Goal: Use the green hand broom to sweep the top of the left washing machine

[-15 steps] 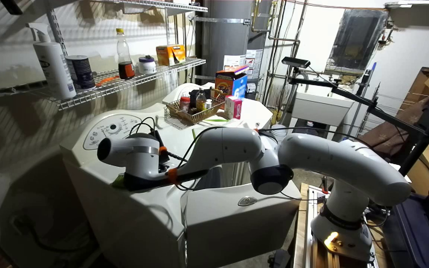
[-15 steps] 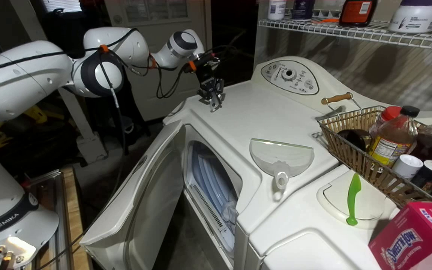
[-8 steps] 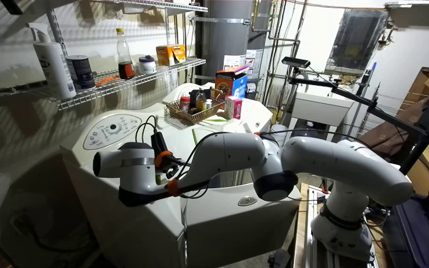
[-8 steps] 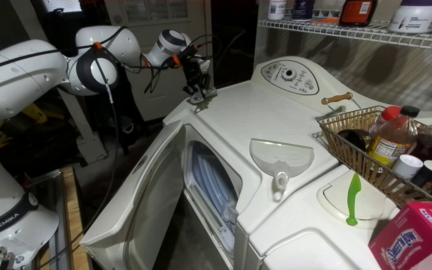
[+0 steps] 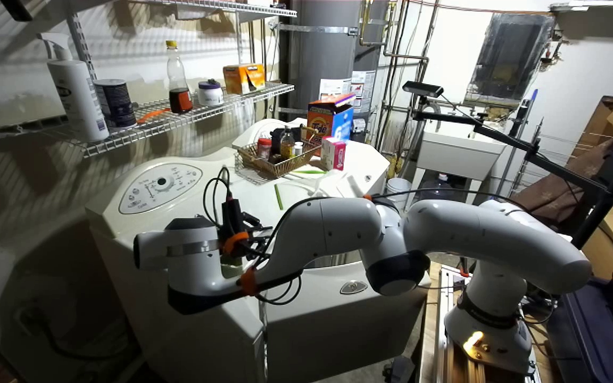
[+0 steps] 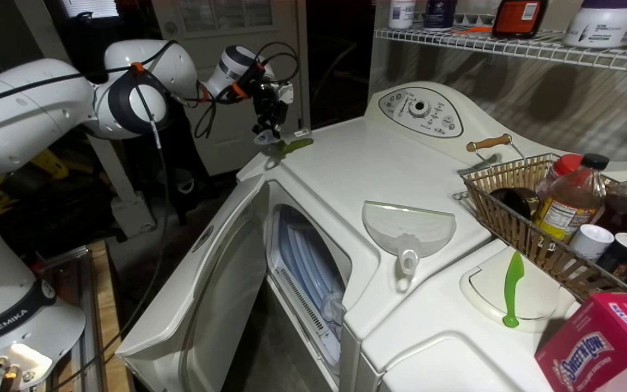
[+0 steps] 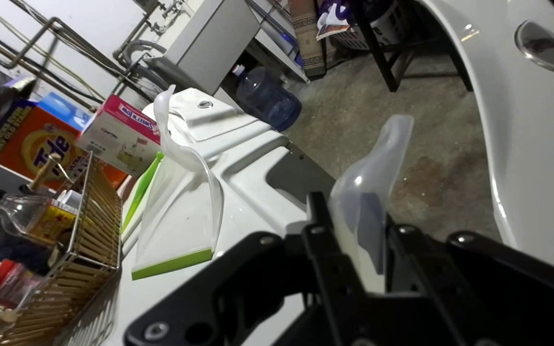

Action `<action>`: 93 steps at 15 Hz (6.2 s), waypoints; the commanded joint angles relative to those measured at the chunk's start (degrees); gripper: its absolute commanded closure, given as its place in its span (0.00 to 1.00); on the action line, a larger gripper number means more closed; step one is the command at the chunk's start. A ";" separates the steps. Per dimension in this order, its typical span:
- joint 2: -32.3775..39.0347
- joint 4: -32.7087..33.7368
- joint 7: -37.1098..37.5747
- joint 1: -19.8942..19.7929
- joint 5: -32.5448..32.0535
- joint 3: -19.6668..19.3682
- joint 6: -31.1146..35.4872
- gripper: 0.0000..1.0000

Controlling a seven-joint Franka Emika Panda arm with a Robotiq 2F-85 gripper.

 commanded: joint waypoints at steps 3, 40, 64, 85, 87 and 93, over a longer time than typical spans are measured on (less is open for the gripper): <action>-2.12 -0.05 5.05 1.56 -2.41 0.80 5.55 0.95; 1.38 -6.39 9.14 0.13 -0.20 -6.32 -2.48 0.95; -4.09 3.09 11.21 -1.44 9.48 2.12 0.28 0.95; -3.92 0.94 21.17 -0.81 3.04 -0.77 10.04 0.95; -3.35 0.93 21.19 0.38 -0.31 -1.96 14.64 0.95; -2.69 0.91 18.64 1.56 -7.04 -2.82 28.09 0.95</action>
